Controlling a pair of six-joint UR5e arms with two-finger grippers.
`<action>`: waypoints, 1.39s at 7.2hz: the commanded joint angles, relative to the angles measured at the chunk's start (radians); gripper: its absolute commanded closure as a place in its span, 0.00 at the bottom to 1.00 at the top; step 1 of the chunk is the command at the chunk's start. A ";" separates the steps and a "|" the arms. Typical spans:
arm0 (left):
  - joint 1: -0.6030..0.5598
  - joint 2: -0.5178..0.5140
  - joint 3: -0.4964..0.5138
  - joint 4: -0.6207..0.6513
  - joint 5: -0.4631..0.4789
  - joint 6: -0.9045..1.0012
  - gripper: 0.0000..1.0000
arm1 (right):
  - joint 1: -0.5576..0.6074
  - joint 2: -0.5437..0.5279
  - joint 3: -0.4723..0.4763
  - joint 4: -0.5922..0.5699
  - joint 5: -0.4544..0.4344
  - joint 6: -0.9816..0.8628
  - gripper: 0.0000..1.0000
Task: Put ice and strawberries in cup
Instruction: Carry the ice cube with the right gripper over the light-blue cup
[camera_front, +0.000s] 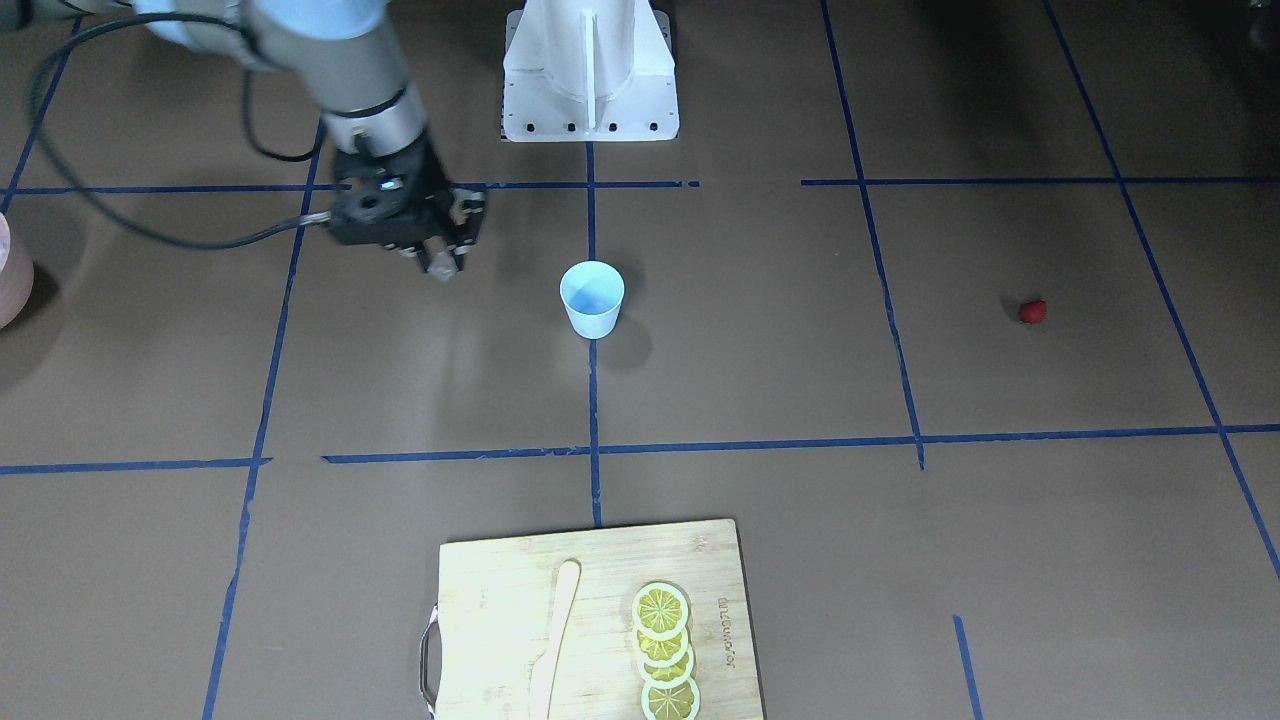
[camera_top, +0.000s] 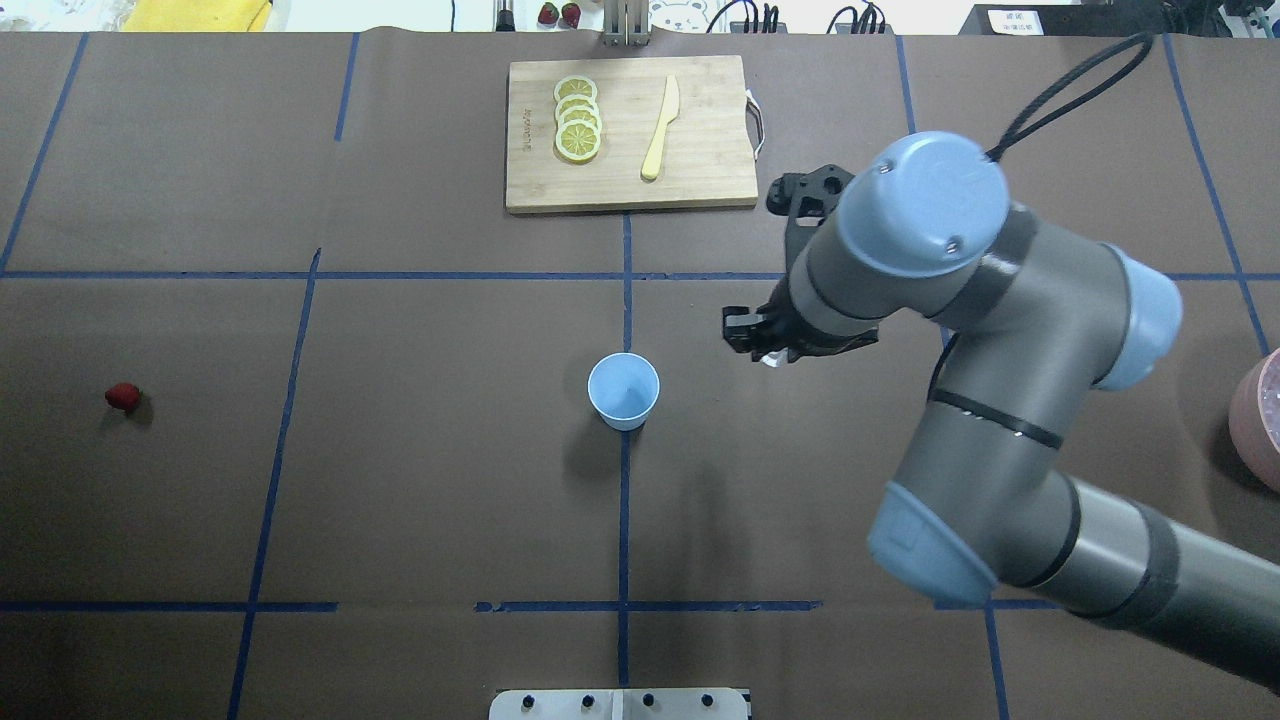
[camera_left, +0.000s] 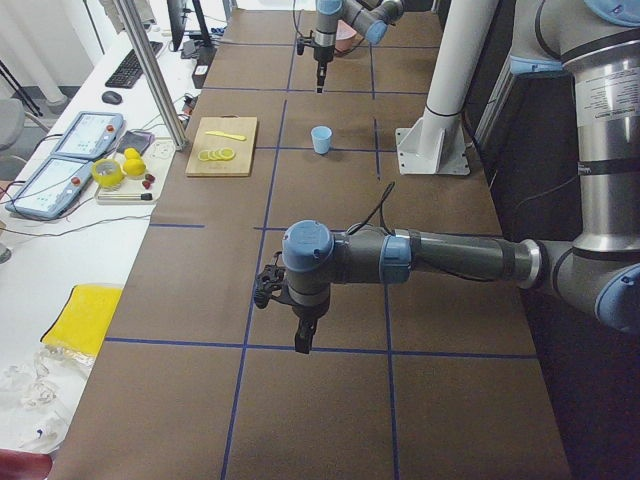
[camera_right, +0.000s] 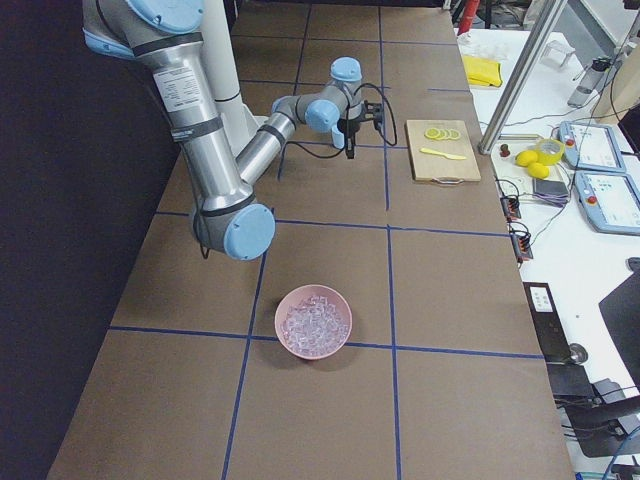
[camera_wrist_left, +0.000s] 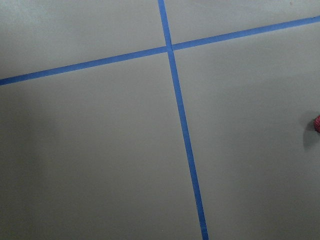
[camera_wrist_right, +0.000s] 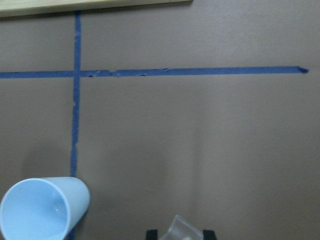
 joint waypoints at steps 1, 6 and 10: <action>0.001 0.001 0.002 -0.001 0.000 0.000 0.00 | -0.108 0.135 -0.026 -0.104 -0.098 0.103 1.00; 0.001 0.001 0.002 0.001 0.000 0.001 0.00 | -0.131 0.307 -0.296 -0.099 -0.166 0.154 1.00; -0.001 0.001 0.004 -0.002 0.000 0.001 0.00 | -0.134 0.307 -0.304 -0.097 -0.177 0.142 0.02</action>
